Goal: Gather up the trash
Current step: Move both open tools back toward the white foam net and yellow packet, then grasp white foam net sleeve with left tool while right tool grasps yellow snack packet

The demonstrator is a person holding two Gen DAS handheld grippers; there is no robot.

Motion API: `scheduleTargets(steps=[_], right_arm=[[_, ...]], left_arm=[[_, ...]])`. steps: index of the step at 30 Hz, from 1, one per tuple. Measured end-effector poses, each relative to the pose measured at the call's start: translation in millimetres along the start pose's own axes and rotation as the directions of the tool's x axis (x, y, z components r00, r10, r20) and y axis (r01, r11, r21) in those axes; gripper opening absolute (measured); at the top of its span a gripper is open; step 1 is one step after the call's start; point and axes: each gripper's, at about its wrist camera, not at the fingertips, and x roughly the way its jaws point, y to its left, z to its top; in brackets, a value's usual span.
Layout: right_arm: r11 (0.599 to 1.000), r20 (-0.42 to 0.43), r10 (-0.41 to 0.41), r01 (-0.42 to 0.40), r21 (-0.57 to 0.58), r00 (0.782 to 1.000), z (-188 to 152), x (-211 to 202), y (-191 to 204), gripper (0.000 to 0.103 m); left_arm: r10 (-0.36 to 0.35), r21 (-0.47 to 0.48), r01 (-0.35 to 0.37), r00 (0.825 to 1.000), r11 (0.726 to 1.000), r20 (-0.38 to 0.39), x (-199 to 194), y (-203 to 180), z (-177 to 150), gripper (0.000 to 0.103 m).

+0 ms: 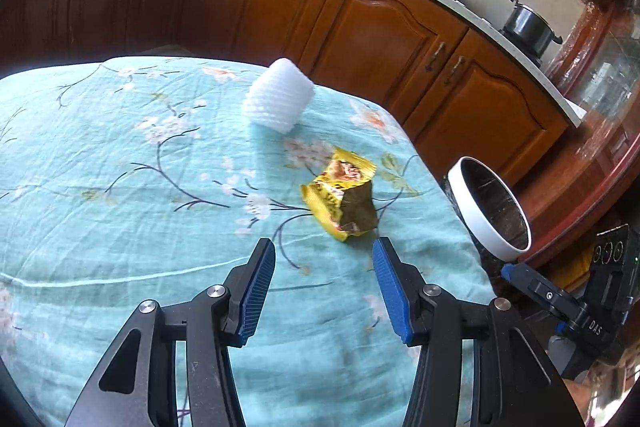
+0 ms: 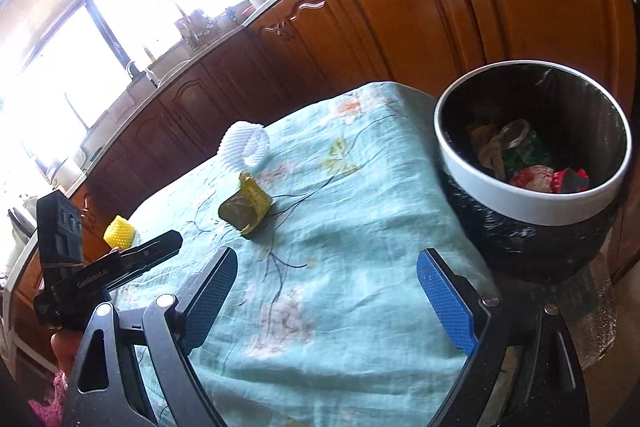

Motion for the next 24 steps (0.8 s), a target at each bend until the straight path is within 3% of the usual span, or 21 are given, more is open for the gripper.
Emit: scheduleTargets(steps=[6,17,22,24], right_arm=[[0.997,-0.023,0.056,-0.058,-0.054,0.998,-7,19,29,0.093],[0.992,-0.059,0.022,-0.030,-0.123,0.998,2,52,60,0.091],[0.989,-0.058,0.011,-0.020,-0.147,0.998,14,71,70,0.078],[0.988,-0.066,-0.005,-0.006,-0.153,0.998,17,81,71,0.067]], left_arm=[[0.042,-0.035,-0.042,0.999,0.999,0.000,-5,20,2,0.051],[0.074,-0.025,-0.074,0.997,0.997,0.007,5,37,27,0.051],[0.082,0.009,-0.082,0.997,0.997,0.009,25,35,50,0.053],[0.085,0.021,-0.085,0.996,0.996,0.009,36,34,60,0.053]])
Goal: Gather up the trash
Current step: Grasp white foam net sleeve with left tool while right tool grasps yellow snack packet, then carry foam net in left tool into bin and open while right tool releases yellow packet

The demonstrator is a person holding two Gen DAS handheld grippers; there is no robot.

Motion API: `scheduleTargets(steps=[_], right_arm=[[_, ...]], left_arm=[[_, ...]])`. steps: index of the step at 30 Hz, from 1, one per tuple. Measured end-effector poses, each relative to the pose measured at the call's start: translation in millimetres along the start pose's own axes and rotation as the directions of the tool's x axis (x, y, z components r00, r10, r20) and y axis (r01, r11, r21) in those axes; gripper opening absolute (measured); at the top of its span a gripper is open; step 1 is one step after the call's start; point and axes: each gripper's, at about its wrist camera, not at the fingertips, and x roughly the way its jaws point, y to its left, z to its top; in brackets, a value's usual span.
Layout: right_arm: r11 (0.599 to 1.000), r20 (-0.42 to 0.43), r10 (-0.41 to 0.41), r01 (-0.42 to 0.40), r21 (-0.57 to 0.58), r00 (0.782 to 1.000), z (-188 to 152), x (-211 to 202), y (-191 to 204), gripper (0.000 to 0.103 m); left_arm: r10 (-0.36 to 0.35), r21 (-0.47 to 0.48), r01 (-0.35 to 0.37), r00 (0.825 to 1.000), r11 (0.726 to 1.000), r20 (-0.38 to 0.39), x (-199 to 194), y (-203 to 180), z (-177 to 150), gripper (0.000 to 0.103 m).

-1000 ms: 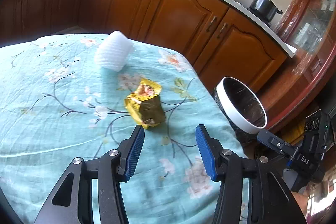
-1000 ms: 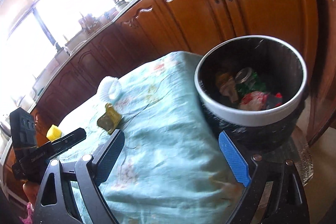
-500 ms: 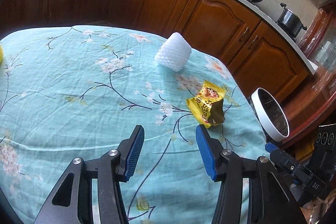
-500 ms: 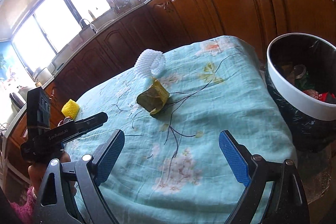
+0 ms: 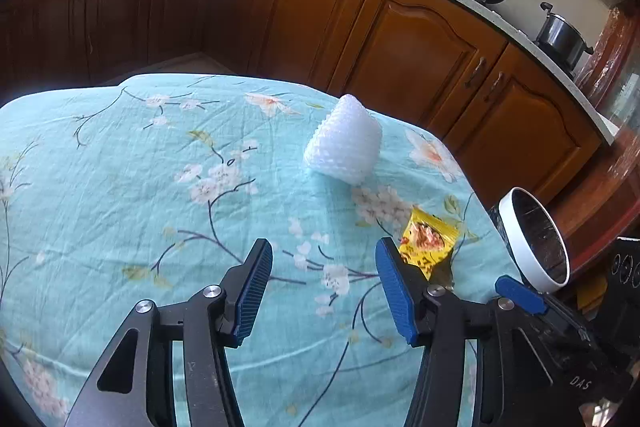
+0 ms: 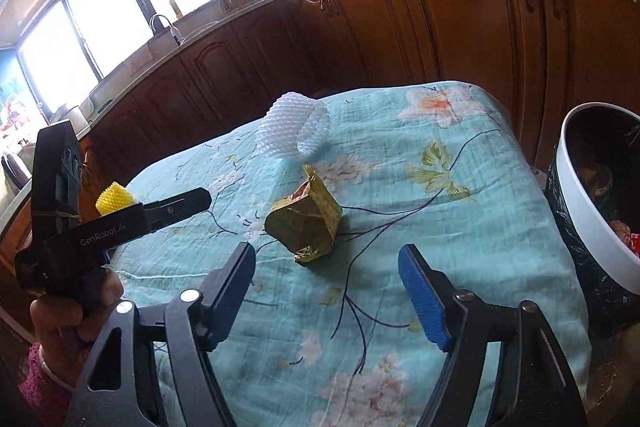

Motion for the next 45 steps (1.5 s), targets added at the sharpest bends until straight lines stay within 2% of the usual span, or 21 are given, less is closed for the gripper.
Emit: scheduleTargets(steps=[3,5,10,12,15,16,17,19,22,25,30,36,45], right_arm=[[1.000,-0.019,-0.025,0.025,-0.004,1.000,4,13,-1,0.060],[1.000,-0.033,-0.017,0.017,0.001,0.999,7,22,-2,0.058],[1.000,-0.068,-0.002,0.002,0.007,0.998,13,41,-5,0.043],[1.000,-0.084,0.000,0.000,0.005,0.996,14,47,-7,0.023],[1.000,-0.093,0.004,-0.002,0.013,0.996,15,52,-10,0.010],[1.000,-0.090,0.006,-0.004,0.021,0.996,14,51,-12,0.009],[1.000,-0.083,0.007,-0.004,0.030,0.997,14,50,-15,0.007],[0.999,-0.066,0.002,0.001,0.049,0.998,13,42,-20,0.006],[0.997,-0.042,-0.003,0.007,0.079,0.999,11,30,-29,0.004],[0.995,-0.023,-0.010,0.012,0.100,1.000,10,18,-36,0.004],[0.992,0.006,-0.019,0.018,0.127,1.000,7,-2,-47,0.002],[0.990,0.033,-0.033,0.028,0.141,0.999,-3,-24,-56,0.002],[0.984,0.079,-0.061,0.047,0.170,0.995,-13,-62,-70,0.002]], left_arm=[[-0.007,0.031,0.007,1.000,0.999,-0.014,20,-2,17,0.054],[0.007,0.049,-0.006,1.000,0.999,-0.017,35,-4,28,0.056],[-0.004,0.065,0.005,1.000,0.998,-0.014,69,-4,52,0.058],[-0.007,0.056,0.008,1.000,0.998,-0.021,83,-3,60,0.058],[-0.027,0.060,0.028,1.000,0.998,-0.016,98,-5,67,0.057],[-0.026,0.071,0.027,0.999,0.997,-0.019,103,-7,68,0.055],[-0.020,0.081,0.021,1.000,0.996,-0.017,106,-10,68,0.043],[-0.030,0.103,0.033,0.999,0.994,-0.025,112,-15,67,0.028],[-0.034,0.135,0.037,0.999,0.990,-0.024,113,-24,61,0.016],[-0.051,0.151,0.054,0.998,0.987,-0.024,105,-31,51,0.011],[-0.006,0.172,0.008,1.000,0.985,-0.012,82,-49,27,0.009],[-0.071,0.175,0.073,0.997,0.982,-0.016,50,-75,-7,0.009],[-0.106,0.201,0.109,0.994,0.974,-0.023,20,-104,-32,0.009]])
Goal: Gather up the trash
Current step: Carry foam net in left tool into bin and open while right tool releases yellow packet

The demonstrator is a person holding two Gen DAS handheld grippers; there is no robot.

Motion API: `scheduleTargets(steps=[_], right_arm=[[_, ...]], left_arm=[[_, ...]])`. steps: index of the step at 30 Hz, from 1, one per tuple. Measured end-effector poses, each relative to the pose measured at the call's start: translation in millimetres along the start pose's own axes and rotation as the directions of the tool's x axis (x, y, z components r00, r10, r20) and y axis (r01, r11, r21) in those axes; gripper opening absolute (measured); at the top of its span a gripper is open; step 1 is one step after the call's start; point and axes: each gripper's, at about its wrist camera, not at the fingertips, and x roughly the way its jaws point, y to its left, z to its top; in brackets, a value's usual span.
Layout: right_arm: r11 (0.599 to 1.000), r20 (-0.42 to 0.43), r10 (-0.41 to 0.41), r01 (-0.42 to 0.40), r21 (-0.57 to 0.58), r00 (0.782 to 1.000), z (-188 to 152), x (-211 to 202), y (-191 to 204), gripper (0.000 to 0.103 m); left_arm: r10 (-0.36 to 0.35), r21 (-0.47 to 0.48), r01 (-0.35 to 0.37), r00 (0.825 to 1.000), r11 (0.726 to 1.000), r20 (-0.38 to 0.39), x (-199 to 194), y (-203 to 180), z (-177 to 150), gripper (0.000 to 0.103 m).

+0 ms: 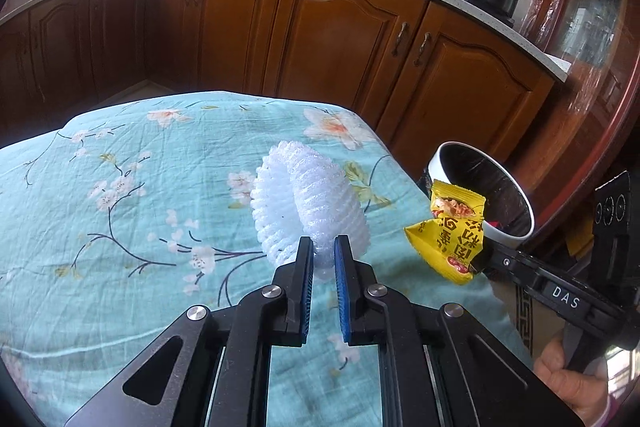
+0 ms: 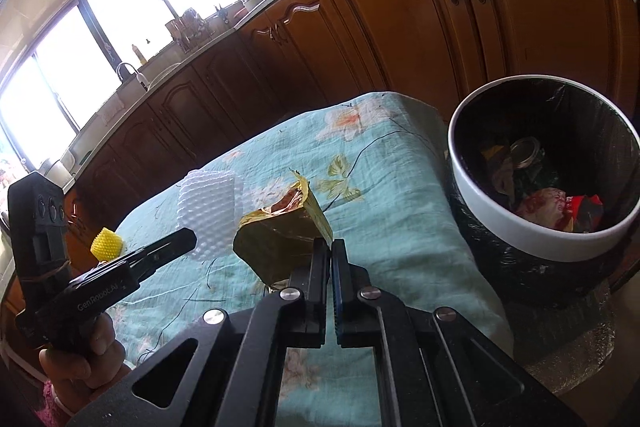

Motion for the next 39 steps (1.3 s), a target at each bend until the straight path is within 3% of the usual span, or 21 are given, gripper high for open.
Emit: scheduleTargets(steps=[10,39], right_arm=[[0.999,0.042,-0.030,0.029,0.028,0.999,-3,-33,-23,0.002],[0.992,0.103,-0.074,0.062,0.112,0.992,-4,-77,-78,0.002]], left_arm=[[-0.031,0.047,0.032,0.999,0.998,-0.026,-18,-26,-13,0.009],[-0.063,0.151,0.072,0.996,0.986,-0.065,-1,-88,-6,0.009]])
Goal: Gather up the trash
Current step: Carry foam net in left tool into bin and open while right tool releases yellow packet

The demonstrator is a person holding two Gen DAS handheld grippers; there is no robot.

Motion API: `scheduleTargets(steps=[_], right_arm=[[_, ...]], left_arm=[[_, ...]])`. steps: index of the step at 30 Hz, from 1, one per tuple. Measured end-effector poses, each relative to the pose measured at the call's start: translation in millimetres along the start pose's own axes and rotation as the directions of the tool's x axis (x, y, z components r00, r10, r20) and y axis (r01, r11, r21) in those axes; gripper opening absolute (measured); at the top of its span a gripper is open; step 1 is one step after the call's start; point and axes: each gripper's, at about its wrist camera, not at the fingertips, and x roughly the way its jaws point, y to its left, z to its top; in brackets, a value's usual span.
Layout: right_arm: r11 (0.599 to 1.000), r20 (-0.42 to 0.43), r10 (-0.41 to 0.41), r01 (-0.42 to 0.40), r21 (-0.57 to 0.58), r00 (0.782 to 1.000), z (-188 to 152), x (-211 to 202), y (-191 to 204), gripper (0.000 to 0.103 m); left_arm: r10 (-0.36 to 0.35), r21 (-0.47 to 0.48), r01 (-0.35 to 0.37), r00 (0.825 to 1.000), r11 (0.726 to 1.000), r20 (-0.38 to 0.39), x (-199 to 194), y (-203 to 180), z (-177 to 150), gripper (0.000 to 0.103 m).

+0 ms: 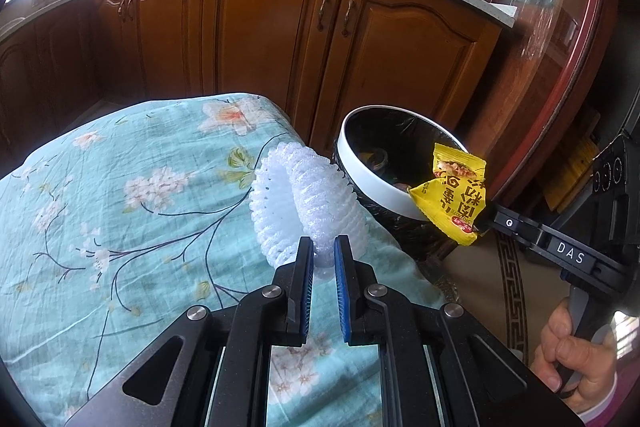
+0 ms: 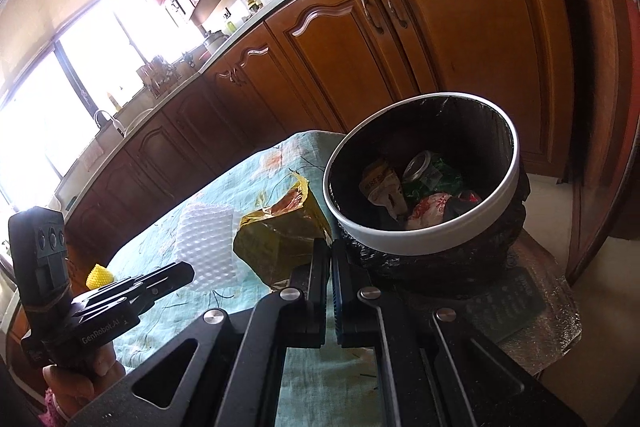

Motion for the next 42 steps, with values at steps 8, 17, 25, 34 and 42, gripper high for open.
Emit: scheduleTargets(steps=[8,17,25,34,42], right_arm=[[1.000,0.014,-0.011,0.011,0.015,1.000,3,-6,-10,0.002],[0.999,0.032,-0.035,0.034,0.029,0.999,10,-13,-22,0.002],[0.997,0.037,-0.066,0.065,0.035,0.997,17,-14,-34,0.002],[0.994,0.041,-0.099,0.097,0.042,0.994,28,-12,-46,0.002],[0.991,0.044,-0.131,0.130,0.037,0.990,41,-7,-51,0.002]], left_arm=[[-0.014,0.020,0.013,1.000,1.000,0.002,5,-8,5,0.009],[-0.033,0.042,0.033,0.999,0.999,-0.002,13,-20,14,0.009],[-0.054,0.070,0.054,0.999,0.996,0.002,25,-35,29,0.009],[-0.071,0.098,0.071,0.997,0.993,-0.011,47,-48,47,0.009],[-0.077,0.113,0.079,0.997,0.990,-0.025,67,-56,59,0.009]])
